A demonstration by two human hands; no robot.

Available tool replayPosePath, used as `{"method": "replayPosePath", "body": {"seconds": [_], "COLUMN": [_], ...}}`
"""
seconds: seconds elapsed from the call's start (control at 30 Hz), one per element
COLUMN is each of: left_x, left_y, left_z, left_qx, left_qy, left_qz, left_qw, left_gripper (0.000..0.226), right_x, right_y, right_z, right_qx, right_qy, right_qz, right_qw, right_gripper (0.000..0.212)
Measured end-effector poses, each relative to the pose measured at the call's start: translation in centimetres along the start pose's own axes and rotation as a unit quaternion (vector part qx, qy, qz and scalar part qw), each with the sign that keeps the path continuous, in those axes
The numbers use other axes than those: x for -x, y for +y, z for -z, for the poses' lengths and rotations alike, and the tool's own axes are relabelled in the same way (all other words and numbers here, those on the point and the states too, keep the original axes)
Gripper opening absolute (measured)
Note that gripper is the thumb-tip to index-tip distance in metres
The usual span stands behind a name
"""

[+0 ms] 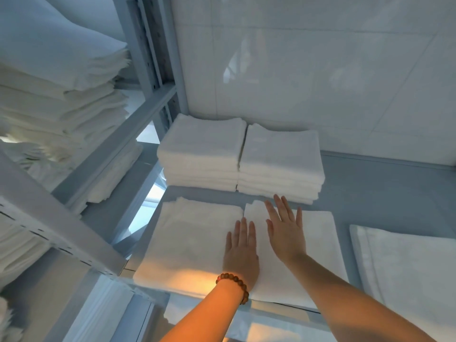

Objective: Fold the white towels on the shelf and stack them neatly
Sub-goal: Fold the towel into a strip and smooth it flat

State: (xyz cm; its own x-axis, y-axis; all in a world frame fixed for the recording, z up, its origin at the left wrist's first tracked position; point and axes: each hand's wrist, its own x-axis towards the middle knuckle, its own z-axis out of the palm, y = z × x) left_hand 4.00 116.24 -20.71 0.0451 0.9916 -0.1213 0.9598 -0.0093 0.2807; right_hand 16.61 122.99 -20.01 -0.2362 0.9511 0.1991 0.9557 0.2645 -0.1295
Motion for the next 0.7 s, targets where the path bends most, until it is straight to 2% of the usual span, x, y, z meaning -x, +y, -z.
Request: {"method": "replayPosePath", "body": {"seconds": [0.03, 0.13, 0.2, 0.23, 0.27, 0.33, 0.4, 0.47, 0.5, 0.7], "left_x": [-0.4, -2.0, -3.2, -3.7, -4.0, -4.3, -4.1, -3.7, -3.4, -1.6], "left_y": [0.2, 0.9, 1.4, 1.7, 1.7, 1.3, 1.0, 0.8, 0.9, 2.3], "left_z": [-0.6, -1.5, -1.1, -1.1, -1.4, -2.6, -2.9, -3.9, -4.0, -5.1], "left_qx": [-0.010, -0.019, -0.006, -0.031, -0.052, -0.059, -0.075, -0.041, -0.035, -0.051], "left_qy": [0.009, 0.017, -0.022, -0.059, -0.060, -0.053, -0.044, -0.026, -0.036, -0.064], "left_qz": [-0.014, -0.061, -0.053, -0.046, -0.065, -0.069, -0.050, -0.038, -0.039, -0.071], "left_qw": [1.000, 0.998, 0.998, 0.997, 0.995, 0.994, 0.995, 0.998, 0.998, 0.994], "left_gripper": [0.108, 0.060, 0.060, 0.062, 0.064, 0.065, 0.074, 0.067, 0.063, 0.074], "right_x": [0.5, 1.2, 1.2, 1.2, 1.3, 1.6, 2.6, 3.9, 4.6, 7.9], "right_y": [0.5, 1.5, 1.4, 1.3, 1.2, 1.4, 2.2, 3.2, 3.7, 5.4], "right_z": [-0.3, -1.4, -2.2, -2.6, -2.9, -3.3, -3.4, -3.2, -3.0, -2.6], "right_qx": [0.001, 0.011, 0.023, 0.030, 0.035, 0.033, 0.017, 0.013, 0.015, 0.026], "right_qy": [-0.021, -0.127, -0.188, -0.211, -0.226, -0.222, -0.197, -0.178, -0.173, -0.165], "right_qz": [-0.010, -0.027, -0.021, -0.017, -0.013, -0.007, -0.024, -0.059, -0.078, -0.151], "right_qw": [1.000, 0.992, 0.982, 0.977, 0.973, 0.974, 0.980, 0.982, 0.982, 0.974], "right_gripper": [0.054, 0.054, 0.056, 0.058, 0.058, 0.057, 0.067, 0.065, 0.064, 0.065]}}
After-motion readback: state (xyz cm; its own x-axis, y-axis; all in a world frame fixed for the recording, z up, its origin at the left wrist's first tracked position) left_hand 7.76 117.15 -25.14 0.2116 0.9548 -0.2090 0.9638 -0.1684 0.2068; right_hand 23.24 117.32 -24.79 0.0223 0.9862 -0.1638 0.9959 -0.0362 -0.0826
